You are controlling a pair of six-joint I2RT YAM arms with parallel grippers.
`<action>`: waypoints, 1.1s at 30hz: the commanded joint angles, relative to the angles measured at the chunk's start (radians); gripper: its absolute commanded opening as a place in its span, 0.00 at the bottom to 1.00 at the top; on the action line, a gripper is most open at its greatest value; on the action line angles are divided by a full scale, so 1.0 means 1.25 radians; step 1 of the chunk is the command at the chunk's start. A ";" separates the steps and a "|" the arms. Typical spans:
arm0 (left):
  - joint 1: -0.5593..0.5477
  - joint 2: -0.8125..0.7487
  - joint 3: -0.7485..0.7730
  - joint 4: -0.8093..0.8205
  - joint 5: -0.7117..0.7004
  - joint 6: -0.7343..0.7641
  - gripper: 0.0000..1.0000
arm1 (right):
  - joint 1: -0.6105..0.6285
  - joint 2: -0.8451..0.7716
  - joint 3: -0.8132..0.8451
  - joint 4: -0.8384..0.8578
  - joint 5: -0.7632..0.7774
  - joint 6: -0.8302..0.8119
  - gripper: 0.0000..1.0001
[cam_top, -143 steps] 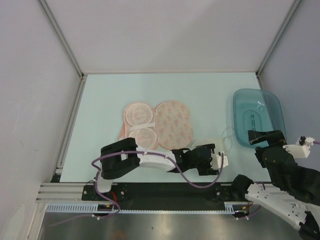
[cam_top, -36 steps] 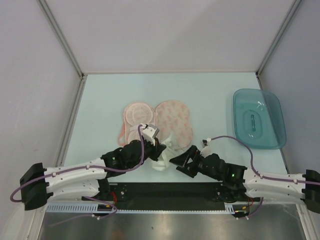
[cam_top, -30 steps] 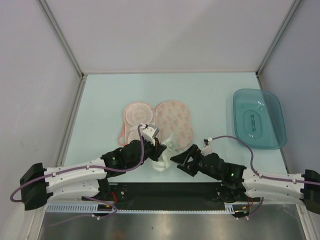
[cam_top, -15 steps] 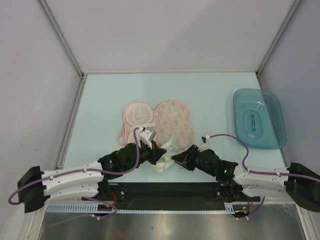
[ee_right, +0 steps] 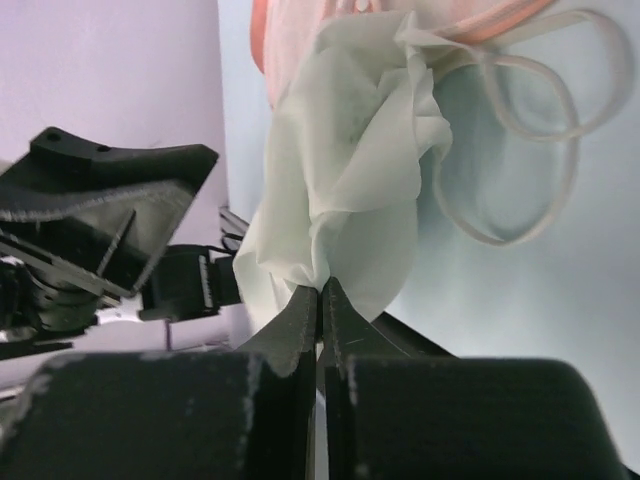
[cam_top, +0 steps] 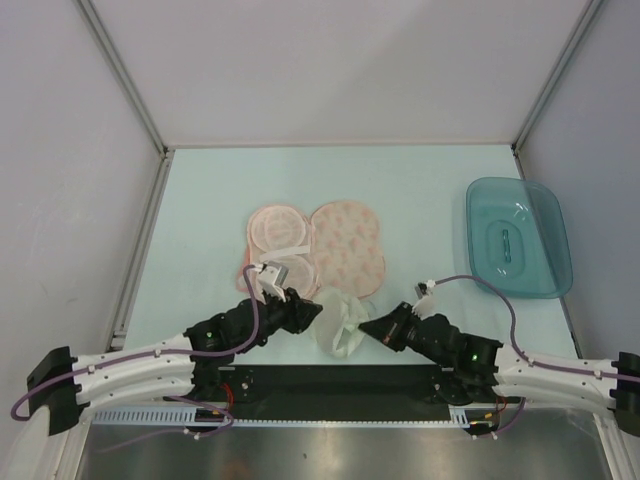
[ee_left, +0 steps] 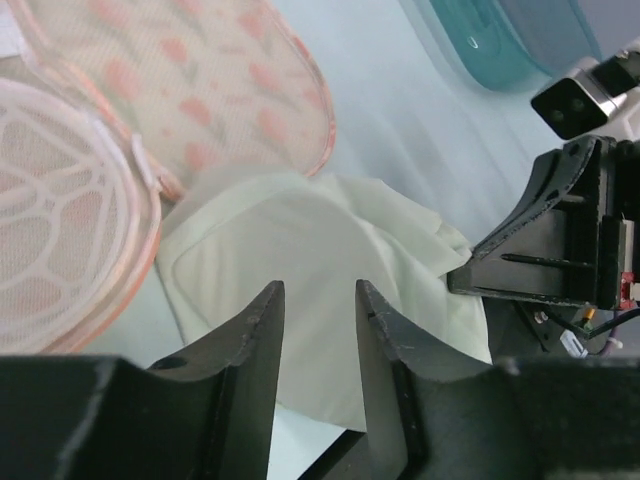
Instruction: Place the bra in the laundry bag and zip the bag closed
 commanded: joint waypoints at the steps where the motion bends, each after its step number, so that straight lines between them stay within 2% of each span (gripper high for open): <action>1: 0.004 -0.026 -0.025 -0.040 -0.028 -0.093 0.35 | 0.049 -0.058 -0.025 -0.101 0.083 -0.066 0.00; 3: 0.004 -0.032 -0.034 -0.051 -0.019 -0.120 0.38 | 0.075 -0.062 -0.017 -0.123 0.111 -0.079 0.00; 4: 0.004 -0.037 -0.035 -0.054 0.002 -0.123 0.48 | 0.091 -0.058 -0.013 -0.138 0.120 -0.081 0.00; 7: 0.004 -0.012 0.000 -0.070 0.048 -0.109 0.62 | 0.107 -0.042 -0.008 -0.150 0.135 -0.068 0.00; 10: 0.003 0.050 0.077 -0.101 0.077 -0.065 0.62 | 0.119 -0.031 -0.017 -0.135 0.140 -0.051 0.00; 13: 0.002 0.157 0.150 -0.118 0.109 -0.033 0.60 | 0.127 -0.026 -0.015 -0.121 0.141 -0.049 0.00; 16: -0.001 0.285 0.237 -0.160 0.095 -0.022 0.60 | 0.130 -0.026 -0.006 -0.120 0.149 -0.057 0.00; 18: -0.010 0.380 0.320 -0.196 0.055 -0.024 0.59 | 0.132 -0.025 -0.002 -0.130 0.151 -0.055 0.00; 24: -0.094 0.644 0.597 -0.523 -0.163 -0.115 0.63 | 0.134 -0.054 0.004 -0.182 0.164 -0.047 0.00; 28: -0.126 0.725 0.662 -0.570 -0.210 -0.151 0.62 | 0.135 -0.068 0.003 -0.194 0.169 -0.042 0.00; 33: -0.133 0.749 0.672 -0.584 -0.221 -0.165 0.59 | 0.140 -0.079 -0.001 -0.210 0.170 -0.036 0.00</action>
